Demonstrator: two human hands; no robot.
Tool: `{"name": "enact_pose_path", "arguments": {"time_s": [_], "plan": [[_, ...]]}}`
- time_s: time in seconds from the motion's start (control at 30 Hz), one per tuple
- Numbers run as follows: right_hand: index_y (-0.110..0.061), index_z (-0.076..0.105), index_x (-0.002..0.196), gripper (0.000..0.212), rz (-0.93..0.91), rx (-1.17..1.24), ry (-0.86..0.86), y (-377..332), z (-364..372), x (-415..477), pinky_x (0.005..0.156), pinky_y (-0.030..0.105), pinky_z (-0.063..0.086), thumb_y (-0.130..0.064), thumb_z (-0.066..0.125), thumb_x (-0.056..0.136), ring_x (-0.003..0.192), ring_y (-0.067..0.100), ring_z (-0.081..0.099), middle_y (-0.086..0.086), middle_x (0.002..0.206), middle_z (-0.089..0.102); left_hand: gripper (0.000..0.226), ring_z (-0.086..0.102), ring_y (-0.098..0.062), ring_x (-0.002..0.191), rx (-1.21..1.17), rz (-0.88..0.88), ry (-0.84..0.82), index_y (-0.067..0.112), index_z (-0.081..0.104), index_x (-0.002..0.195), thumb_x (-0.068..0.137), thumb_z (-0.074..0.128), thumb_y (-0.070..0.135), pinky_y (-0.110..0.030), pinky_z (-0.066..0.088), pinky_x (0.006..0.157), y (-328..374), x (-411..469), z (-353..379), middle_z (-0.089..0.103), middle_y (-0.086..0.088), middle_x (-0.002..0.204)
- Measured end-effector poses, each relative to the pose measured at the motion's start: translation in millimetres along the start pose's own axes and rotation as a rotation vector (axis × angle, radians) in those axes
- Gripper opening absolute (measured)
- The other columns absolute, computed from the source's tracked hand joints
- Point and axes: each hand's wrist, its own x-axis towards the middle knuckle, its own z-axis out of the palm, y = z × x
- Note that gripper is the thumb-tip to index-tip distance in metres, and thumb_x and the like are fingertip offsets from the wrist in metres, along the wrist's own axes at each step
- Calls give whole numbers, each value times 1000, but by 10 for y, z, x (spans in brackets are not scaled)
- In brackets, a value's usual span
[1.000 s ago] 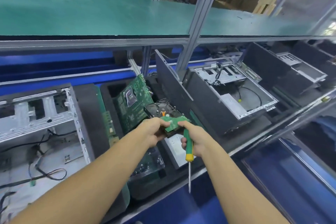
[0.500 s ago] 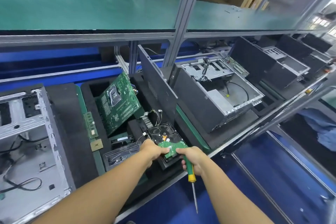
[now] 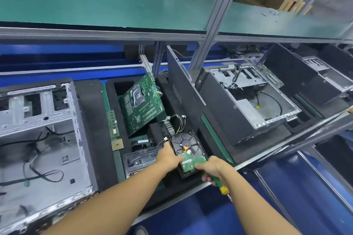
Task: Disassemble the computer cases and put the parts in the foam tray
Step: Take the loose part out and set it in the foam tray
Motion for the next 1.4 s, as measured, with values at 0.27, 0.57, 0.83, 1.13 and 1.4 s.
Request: {"name": "enact_pose_path", "arguments": {"time_s": [0.27,0.57,0.83,1.13,1.4], "plan": [[-9,41,72,20,-316,-321,190,-1170,-32,-574,42,21,30,-14,51,88,46,17,39,5,59,47,59,61,-17,87,-90,235,68,15,41,145,94,58,41,-29,44,73,103,-297,-1038,62,6,106],[-17,52,105,16,-705,-6,-118,-2228,1246,-1082,61,34,48,-8,50,93,67,19,54,9,85,54,21,62,-17,104,172,262,523,23,64,115,95,56,21,-36,51,92,-946,-922,-2628,66,2,117],[-10,43,136,68,-769,-492,140,-2620,2166,-968,75,32,41,-54,64,90,106,26,55,8,130,53,58,30,-40,132,471,-438,1115,10,49,130,82,69,35,-58,29,105,-2347,-1612,-3757,34,-21,143],[-5,55,101,35,-635,-608,267,-2710,2280,-892,49,27,33,-37,66,93,74,25,53,11,95,59,24,59,-46,104,326,-484,936,1,59,116,95,54,11,-39,38,72,-2880,-1748,-3818,61,-26,117],[-7,52,97,40,-689,-506,250,-2552,2271,-902,53,30,36,-45,66,92,76,24,54,1,76,54,20,60,-42,97,338,-428,951,7,62,109,91,57,14,-39,44,71,-2736,-1600,-4019,63,-20,108]]}}
